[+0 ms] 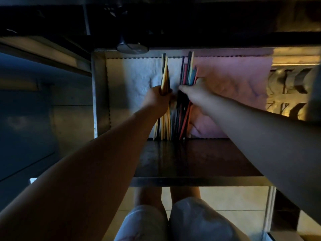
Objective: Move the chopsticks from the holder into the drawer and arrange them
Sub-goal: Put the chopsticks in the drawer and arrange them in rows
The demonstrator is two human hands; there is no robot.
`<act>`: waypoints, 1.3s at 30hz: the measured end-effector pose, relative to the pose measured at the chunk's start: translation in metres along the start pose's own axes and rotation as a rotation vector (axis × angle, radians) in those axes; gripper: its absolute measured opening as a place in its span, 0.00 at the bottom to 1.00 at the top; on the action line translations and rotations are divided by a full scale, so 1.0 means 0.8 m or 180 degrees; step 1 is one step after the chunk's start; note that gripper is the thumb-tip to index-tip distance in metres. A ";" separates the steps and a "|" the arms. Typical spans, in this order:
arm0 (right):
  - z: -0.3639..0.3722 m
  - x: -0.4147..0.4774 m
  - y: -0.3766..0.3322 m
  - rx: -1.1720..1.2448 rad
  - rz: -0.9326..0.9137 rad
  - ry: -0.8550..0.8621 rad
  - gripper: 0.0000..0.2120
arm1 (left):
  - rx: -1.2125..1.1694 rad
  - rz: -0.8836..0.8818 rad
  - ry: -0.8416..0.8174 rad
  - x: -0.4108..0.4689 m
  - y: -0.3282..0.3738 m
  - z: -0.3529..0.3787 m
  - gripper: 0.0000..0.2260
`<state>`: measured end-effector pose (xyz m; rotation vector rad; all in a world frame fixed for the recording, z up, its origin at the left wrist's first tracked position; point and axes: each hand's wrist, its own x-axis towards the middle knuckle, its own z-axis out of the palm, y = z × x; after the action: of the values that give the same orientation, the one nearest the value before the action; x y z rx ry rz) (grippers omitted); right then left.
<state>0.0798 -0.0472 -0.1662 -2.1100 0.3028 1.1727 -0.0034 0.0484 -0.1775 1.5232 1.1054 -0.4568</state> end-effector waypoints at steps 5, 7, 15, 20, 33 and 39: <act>0.002 -0.005 0.015 0.0334 0.0091 -0.0106 0.05 | 0.0315 -0.0127 0.0184 -0.002 -0.012 0.006 0.10; -0.006 -0.018 0.019 0.0571 0.0090 -0.0139 0.10 | 0.0256 -0.0176 0.0202 -0.016 -0.012 0.004 0.14; -0.048 -0.121 0.011 0.0295 0.0091 -0.0222 0.23 | 0.0994 -0.0272 -0.0023 -0.113 0.003 -0.027 0.22; -0.074 -0.196 -0.012 0.0003 -0.0278 -0.0366 0.21 | 0.1419 -0.0107 -0.0081 -0.189 0.023 -0.045 0.25; -0.138 -0.318 -0.051 -0.2143 -0.1541 -0.0179 0.32 | 0.2052 0.0376 0.0682 -0.351 0.067 -0.094 0.29; -0.139 -0.372 -0.086 -0.3135 -0.2121 0.0127 0.34 | 0.2110 0.0676 0.1342 -0.412 0.059 -0.125 0.31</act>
<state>0.0196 -0.1083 0.1476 -2.6797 -1.1020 0.9273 -0.1515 0.0159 0.1357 2.3767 1.1484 -0.3806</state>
